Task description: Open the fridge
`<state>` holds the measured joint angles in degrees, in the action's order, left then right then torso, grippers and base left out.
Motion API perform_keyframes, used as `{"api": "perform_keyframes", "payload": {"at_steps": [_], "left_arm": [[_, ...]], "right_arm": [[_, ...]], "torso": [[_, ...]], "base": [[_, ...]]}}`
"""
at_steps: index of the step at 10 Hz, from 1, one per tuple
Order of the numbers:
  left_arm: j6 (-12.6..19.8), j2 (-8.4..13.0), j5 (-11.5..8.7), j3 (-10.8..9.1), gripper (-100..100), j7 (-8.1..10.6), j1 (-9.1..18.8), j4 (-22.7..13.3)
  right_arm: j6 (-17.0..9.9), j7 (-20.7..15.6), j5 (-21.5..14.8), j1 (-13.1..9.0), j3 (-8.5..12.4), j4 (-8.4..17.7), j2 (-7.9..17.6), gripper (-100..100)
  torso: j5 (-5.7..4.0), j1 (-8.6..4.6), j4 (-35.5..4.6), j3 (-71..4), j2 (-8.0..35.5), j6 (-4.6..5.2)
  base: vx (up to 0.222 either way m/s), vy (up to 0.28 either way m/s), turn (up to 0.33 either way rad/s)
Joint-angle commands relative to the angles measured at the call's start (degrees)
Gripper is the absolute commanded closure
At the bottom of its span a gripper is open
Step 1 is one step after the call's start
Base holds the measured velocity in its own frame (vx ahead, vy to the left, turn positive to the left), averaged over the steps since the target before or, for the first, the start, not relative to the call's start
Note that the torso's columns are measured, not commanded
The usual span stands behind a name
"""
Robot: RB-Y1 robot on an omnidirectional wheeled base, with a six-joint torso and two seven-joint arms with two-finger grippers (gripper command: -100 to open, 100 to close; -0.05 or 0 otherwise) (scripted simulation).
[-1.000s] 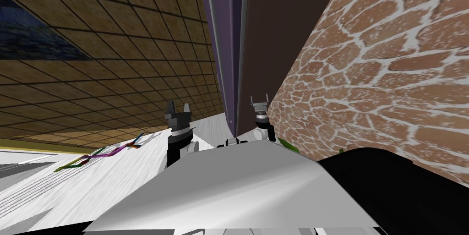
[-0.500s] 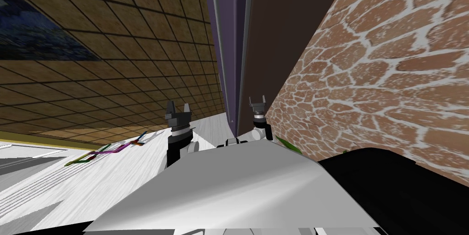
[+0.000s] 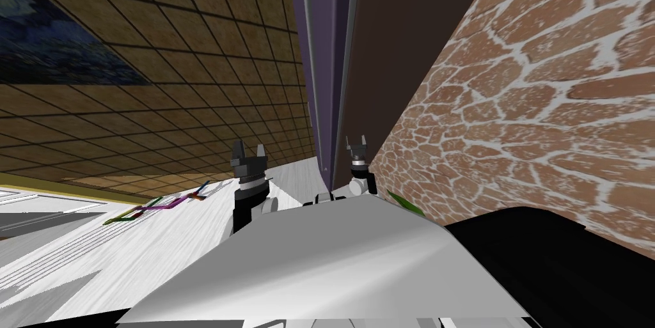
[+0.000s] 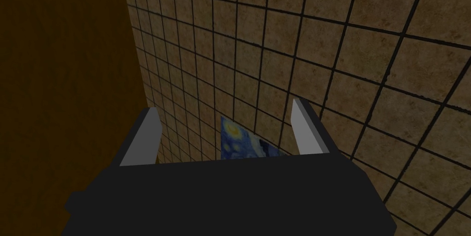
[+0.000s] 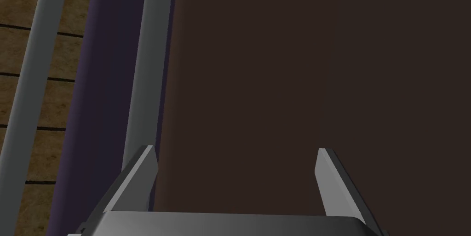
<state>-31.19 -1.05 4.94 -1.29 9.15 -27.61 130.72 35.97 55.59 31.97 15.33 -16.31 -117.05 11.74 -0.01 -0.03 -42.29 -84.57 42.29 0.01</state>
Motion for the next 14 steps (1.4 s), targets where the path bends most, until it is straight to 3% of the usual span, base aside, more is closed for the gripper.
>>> {"api": "perform_keyframes", "payload": {"at_steps": [1, 4, 6, 9, 10, 11, 13, 14], "left_arm": [[0.00, 0.00, 0.00, 0.00, 0, 0.00, 0.00, 0.00], [0.00, 0.00, 0.00, 0.00, 0, 0.00, 0.00, 0.00], [0.00, 0.00, 0.00, 0.00, 0, 0.00, 0.00, 0.00], [0.00, 0.00, 0.00, 0.00, 0, 0.00, 0.00, 0.00], [0.00, 0.00, 0.00, 0.00, 0, 0.00, 0.00, 0.00], [0.00, 0.00, 0.00, 0.00, 0, 0.00, 0.00, 0.00], [0.00, 0.00, 0.00, 0.00, 0, 0.00, 0.00, 0.00], [0.00, 0.00, 0.00, 0.00, 0, 0.00, 0.00, 0.00]], "right_arm": [[0.28, 4.21, 2.56, -1.10, -1.38, 1.75, 0.32, -100], [0.79, 9.19, 7.43, -3.11, -4.05, 5.14, 1.03, -100], [0.79, 11.50, 7.43, -3.11, -4.05, 5.14, 1.03, -100], [1.25, 16.84, 12.14, -5.10, -6.63, 8.65, 1.83, -100], [1.25, 18.49, 12.14, -5.10, -6.63, 8.65, 1.83, -100], [1.45, 20.17, 14.41, -6.07, -7.88, 10.41, 2.26, -100], [1.45, 22.03, 14.41, -6.07, -7.88, 10.41, 2.26, -100], [1.64, 24.34, 16.62, -7.01, -9.09, 12.16, 2.70, -100]], "torso": [[0.00, 0.04, 0.01, -0.01, -0.01, -0.02], [0.01, 0.05, 0.00, -0.01, -0.01, 0.00], [0.01, 0.02, 0.00, 0.00, 0.00, 0.00], [0.01, 0.04, 0.00, 0.00, 0.00, 0.00], [0.02, 0.07, 0.00, 0.00, 0.00, -0.02], [0.01, 0.04, 0.00, 0.00, 0.00, 0.00], [0.00, 0.05, 0.05, -0.03, -0.07, -0.07], [0.00, 0.03, 0.05, -0.06, -0.10, -0.05]], "base": [[-0.006, 0.017, 0.033], [-0.005, 0.025, 0.049], [-0.003, 0.016, 0.013], [-0.004, 0.019, 0.042], [-0.005, 0.021, 0.028], [-0.006, 0.022, 0.059], [-0.004, 0.013, 0.007], [-0.006, 0.008, 0.021]]}}
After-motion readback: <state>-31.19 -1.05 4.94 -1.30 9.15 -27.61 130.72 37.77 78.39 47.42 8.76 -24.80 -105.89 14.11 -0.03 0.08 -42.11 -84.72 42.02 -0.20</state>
